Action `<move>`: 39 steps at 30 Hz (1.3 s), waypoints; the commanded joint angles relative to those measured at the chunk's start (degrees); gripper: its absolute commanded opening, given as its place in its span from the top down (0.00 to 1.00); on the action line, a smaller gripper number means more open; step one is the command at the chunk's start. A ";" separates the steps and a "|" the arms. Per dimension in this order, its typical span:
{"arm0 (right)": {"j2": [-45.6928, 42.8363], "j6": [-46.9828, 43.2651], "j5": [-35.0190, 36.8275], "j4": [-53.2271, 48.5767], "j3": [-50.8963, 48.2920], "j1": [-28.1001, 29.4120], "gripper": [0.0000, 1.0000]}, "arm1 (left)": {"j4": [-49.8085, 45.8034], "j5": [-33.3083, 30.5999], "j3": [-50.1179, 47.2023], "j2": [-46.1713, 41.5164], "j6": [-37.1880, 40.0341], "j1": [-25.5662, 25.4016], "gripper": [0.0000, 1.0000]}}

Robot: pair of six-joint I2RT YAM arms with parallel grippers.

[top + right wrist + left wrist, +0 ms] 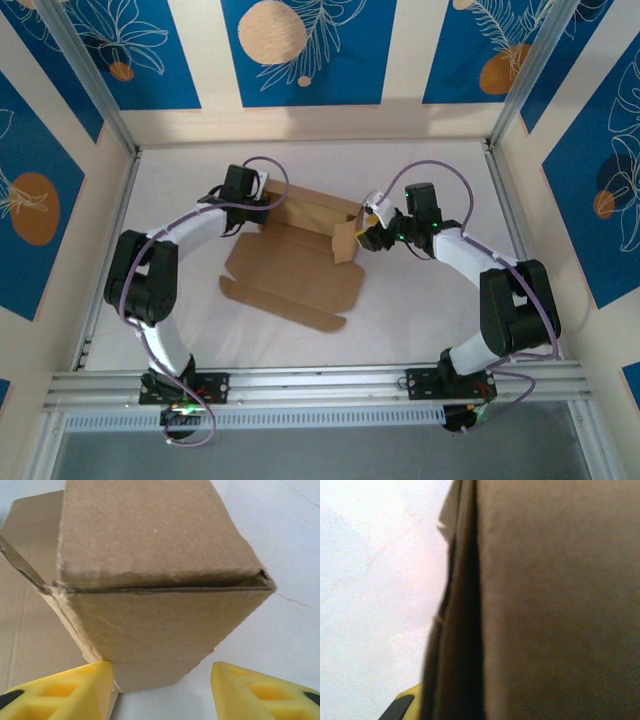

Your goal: Fold the paper box

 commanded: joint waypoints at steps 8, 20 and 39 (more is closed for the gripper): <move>-1.07 0.25 -7.65 -3.82 1.79 1.10 0.39 | -0.72 1.09 1.37 1.17 -0.56 -0.65 1.00; 0.43 1.99 -4.49 -3.77 2.41 1.58 0.35 | -0.69 1.28 1.06 0.91 -0.54 -0.72 1.00; 7.32 9.22 14.23 1.24 5.26 4.53 0.31 | -0.34 2.10 0.88 0.47 -0.77 -1.00 1.00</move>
